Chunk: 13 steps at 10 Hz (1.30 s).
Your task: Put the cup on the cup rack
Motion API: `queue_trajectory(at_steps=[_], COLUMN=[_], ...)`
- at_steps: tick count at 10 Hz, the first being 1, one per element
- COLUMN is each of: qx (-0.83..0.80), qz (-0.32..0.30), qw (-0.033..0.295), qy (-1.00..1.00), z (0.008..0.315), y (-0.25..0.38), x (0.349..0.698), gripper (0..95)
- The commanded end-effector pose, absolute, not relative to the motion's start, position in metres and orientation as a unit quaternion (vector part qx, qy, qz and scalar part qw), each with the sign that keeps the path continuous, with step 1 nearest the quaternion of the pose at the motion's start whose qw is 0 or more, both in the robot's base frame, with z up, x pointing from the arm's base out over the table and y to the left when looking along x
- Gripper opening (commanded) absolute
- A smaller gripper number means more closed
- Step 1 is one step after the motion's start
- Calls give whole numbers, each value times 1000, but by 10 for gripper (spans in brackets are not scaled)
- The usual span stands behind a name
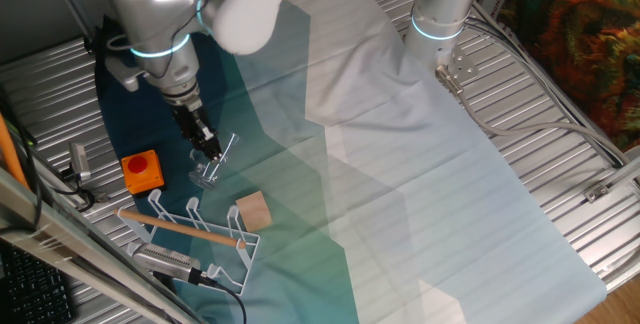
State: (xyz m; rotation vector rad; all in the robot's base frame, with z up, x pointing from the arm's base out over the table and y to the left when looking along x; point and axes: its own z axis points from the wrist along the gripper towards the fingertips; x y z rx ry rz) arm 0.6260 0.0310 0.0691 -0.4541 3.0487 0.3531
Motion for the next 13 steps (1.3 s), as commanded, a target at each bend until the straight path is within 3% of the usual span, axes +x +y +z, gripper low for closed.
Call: queue_trajectory(at_steps=[1,4,13], qx=[-148,-154,-200], qz=[116,115,113], qw=[20,11,22], qy=[982,981,973], z=[79,97,93], y=[27,24,4], x=[623,630,653], gripper=[570,570,570])
